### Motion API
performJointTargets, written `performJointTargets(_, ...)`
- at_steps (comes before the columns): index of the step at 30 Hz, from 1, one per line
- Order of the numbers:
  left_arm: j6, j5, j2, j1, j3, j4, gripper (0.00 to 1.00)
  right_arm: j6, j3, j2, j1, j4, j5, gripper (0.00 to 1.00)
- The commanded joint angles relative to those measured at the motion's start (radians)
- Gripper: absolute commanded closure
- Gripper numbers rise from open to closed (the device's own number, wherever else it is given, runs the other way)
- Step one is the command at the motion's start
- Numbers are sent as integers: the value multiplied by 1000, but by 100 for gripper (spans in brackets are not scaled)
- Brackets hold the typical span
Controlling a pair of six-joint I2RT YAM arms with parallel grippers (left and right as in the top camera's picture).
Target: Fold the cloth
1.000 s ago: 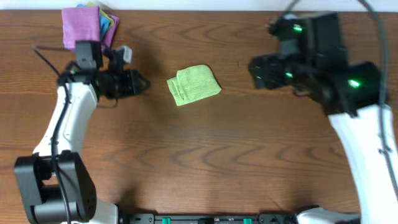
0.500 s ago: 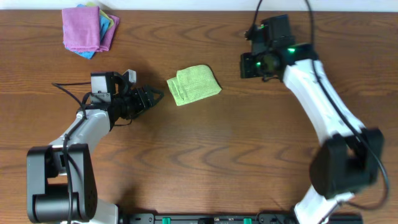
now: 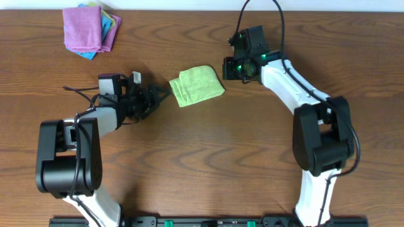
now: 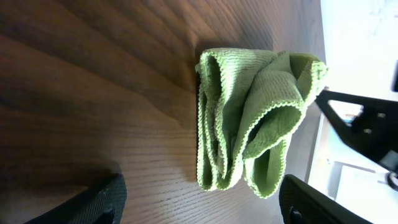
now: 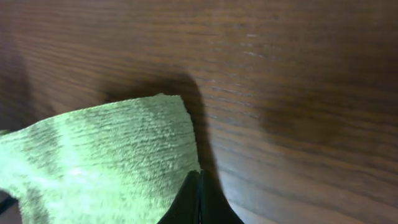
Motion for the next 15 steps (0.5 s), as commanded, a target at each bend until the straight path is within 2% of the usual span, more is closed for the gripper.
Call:
performJointTargets(1, -20, -26, 44, -8, -4, 5, 18, 48, 3, 29, 11, 19, -7, 98)
performJointTargets(15, -30, -93, 78, -82, -4, 31, 15, 101, 3, 113, 80, 70, -11, 99)
